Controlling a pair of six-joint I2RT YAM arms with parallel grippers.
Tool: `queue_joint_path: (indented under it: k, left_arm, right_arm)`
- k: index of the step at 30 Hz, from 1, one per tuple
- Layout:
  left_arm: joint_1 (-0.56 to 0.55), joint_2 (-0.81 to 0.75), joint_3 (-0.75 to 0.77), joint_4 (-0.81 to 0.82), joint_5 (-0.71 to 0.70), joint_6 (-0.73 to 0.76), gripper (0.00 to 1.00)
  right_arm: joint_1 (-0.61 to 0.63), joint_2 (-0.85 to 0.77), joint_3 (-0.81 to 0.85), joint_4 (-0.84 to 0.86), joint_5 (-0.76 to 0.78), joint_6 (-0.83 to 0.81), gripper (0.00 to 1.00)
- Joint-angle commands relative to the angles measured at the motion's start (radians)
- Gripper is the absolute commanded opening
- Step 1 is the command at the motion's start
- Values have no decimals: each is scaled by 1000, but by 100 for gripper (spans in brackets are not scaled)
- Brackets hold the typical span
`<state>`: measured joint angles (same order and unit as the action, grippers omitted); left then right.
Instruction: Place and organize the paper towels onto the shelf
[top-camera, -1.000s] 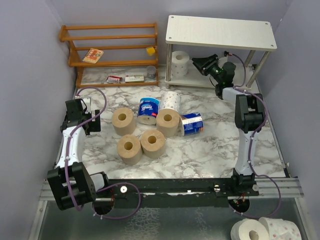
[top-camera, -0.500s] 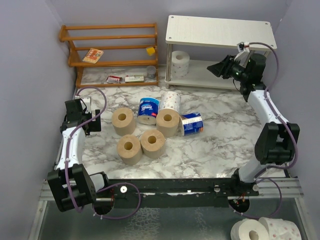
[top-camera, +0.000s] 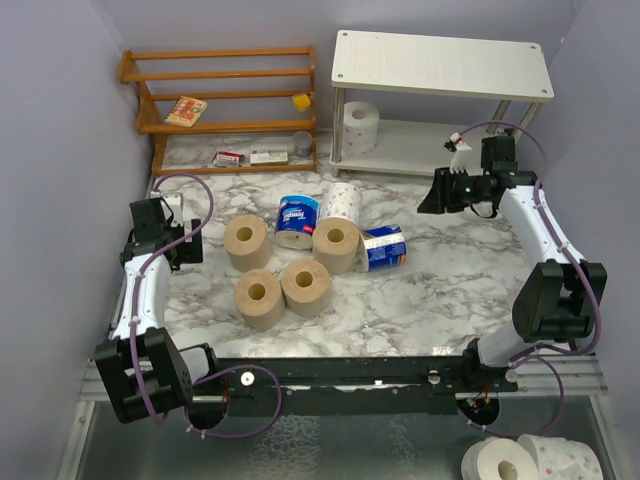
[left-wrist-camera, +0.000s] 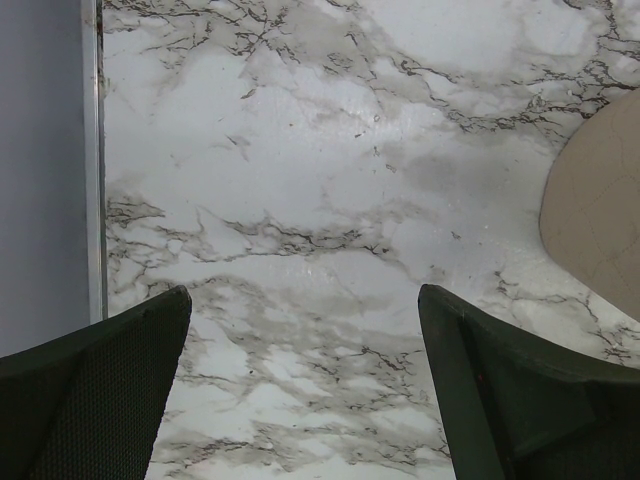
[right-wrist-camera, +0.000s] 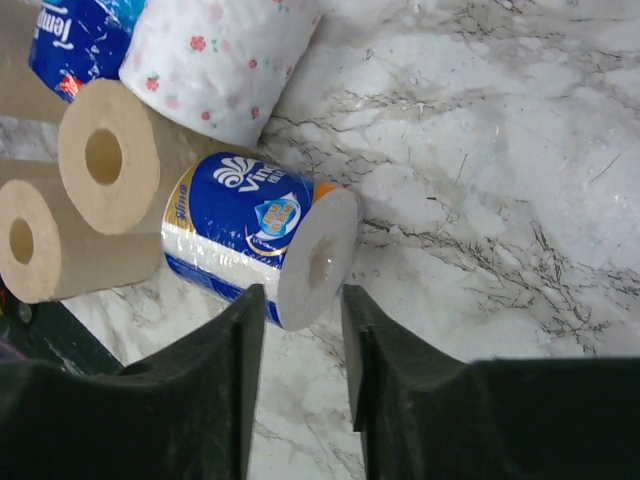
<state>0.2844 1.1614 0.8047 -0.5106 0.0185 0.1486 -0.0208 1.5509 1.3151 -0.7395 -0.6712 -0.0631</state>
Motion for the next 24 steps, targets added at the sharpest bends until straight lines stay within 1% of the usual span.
queue_joint_path:
  k: [1, 10, 12, 13, 15, 24]
  left_arm:
    - [6, -3, 31, -12, 30, 6, 99]
    - [6, 18, 37, -20, 35, 4, 99]
    - [6, 18, 38, -20, 36, 5, 99]
    - [6, 17, 37, -19, 35, 4, 99]
    - [6, 20, 38, -20, 37, 6, 99]
    - [7, 40, 44, -22, 32, 4, 99]
  right_arm:
    - [0, -31, -51, -93, -34, -73, 33]
    - [39, -61, -176, -4, -71, -72, 37]
    - [52, -66, -191, 8, -72, -78, 42]
    - [59, -69, -195, 12, -76, -83, 47]
    - [68, -77, -202, 29, -83, -81, 52]
    - [121, -32, -209, 101, -80, -33, 57]
